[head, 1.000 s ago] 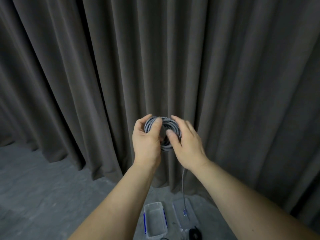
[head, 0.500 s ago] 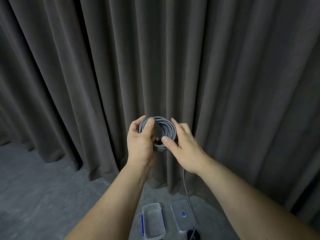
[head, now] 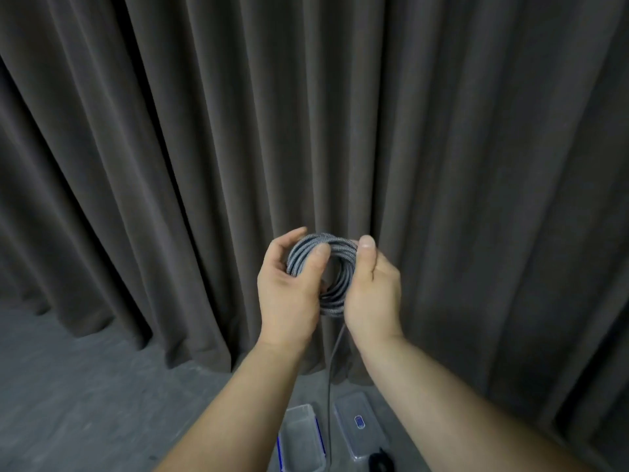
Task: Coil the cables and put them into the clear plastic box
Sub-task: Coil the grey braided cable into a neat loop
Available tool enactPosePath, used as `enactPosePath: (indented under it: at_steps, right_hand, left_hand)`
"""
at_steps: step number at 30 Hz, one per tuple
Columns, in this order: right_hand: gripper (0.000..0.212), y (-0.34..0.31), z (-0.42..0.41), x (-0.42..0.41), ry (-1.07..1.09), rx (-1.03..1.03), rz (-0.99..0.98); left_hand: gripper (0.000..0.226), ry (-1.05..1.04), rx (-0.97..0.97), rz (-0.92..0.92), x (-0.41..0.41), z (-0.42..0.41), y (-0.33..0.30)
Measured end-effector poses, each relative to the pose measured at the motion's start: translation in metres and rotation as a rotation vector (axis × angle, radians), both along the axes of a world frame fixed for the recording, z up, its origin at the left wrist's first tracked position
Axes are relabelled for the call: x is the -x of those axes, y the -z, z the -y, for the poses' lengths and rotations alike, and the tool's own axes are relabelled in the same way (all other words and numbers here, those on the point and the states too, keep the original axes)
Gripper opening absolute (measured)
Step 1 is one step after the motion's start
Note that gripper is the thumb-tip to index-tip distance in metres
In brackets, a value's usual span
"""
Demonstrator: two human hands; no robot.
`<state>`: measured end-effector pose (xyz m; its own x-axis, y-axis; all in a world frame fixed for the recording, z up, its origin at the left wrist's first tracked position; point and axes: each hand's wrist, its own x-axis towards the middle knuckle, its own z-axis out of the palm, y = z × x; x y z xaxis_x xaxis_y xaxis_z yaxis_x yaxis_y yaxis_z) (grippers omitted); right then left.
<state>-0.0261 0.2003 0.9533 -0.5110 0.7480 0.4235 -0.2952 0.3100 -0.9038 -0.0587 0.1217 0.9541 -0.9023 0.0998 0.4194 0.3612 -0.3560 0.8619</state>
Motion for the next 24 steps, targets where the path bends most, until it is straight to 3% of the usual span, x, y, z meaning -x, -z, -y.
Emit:
enactPosePath:
  at_steps: [5,8,11,15,24]
  right_hand:
    - [0.039,0.002,-0.004,0.004,-0.016,-0.127,-0.092]
    - [0.035,0.003,-0.007,0.004,-0.066,-0.173,-0.053]
    - [0.037,0.002,-0.008,0.004,-0.123,-0.175,-0.030]
    - [0.035,-0.002,-0.011,0.010,-0.003,-0.138,-0.032]
    - [0.036,-0.001,-0.014,0.010,0.049,-0.224,0.018]
  left_hand:
    - [0.007,-0.019,-0.084,0.033,-0.003,-0.007,-0.001]
    - [0.002,-0.018,-0.125,0.083,-0.002,-0.008,-0.004]
    - [0.004,-0.003,-0.145,0.124,0.002,-0.009,-0.005]
    - [0.019,0.002,-0.130,0.108,-0.006,-0.017,-0.007]
    - [0.018,-0.080,-0.120,0.161,-0.014,-0.025,-0.007]
